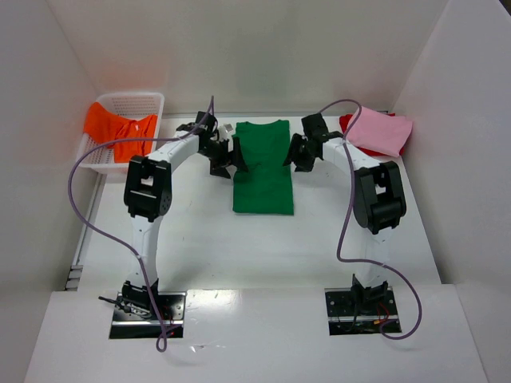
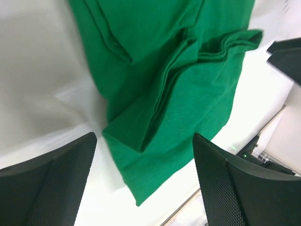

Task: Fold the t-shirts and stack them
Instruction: Fold the folded rectangular tshirt in 1/3 of the way

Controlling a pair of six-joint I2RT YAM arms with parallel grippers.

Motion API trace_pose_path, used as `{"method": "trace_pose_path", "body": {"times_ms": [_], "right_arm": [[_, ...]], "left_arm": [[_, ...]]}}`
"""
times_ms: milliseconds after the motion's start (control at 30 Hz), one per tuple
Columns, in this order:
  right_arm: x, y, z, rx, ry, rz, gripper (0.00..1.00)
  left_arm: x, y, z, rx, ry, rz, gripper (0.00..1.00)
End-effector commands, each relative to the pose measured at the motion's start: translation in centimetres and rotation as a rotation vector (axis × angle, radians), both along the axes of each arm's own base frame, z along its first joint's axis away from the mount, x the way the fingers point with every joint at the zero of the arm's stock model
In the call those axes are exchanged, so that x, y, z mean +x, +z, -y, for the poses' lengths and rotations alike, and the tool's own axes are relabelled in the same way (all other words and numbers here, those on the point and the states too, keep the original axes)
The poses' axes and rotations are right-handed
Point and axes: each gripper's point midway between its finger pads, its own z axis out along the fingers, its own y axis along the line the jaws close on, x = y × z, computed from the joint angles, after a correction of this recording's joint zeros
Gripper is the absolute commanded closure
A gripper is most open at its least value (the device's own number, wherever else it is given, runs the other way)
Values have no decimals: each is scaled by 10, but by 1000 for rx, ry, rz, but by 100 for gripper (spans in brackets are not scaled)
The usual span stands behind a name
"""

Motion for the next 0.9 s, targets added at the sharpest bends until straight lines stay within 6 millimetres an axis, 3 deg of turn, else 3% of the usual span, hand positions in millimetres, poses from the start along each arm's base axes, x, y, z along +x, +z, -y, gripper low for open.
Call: {"method": "trace_pose_path", "body": {"times_ms": [0, 100, 167, 233, 267, 300, 333, 400, 467, 633, 767, 867], "right_arm": [[37, 67, 12, -23, -35, 208, 42], [40, 93, 9, 0, -25, 283, 43], [34, 89, 6, 21, -6, 279, 45], [23, 79, 0, 58, 17, 255, 58], [19, 77, -2, 74, 23, 246, 61], [14, 71, -5, 92, 35, 232, 65], [10, 66, -6, 108, 27, 220, 72], [3, 57, -10, 132, 39, 196, 77], [0, 49, -17, 146, 61, 185, 80], [-4, 29, -36, 148, 113, 141, 81], [1, 6, -36, 121, 119, 109, 81], [10, 5, -39, 122, 120, 111, 81]], "left_arm": [[24, 66, -10, -74, -4, 186, 9], [25, 78, -10, -80, -15, 239, 11], [22, 75, -11, -81, -15, 244, 17], [20, 66, -11, -81, -16, 233, 24], [17, 58, -10, -86, -21, 210, 30], [16, 53, -9, -95, -25, 203, 43], [16, 54, -7, -105, -23, 201, 53], [17, 52, -7, -105, -23, 204, 72], [15, 49, -8, -104, -23, 196, 82], [10, 38, -7, -108, -27, 169, 87], [8, 27, -6, -111, -31, 141, 87], [12, 19, -6, -110, -31, 132, 87]]}}
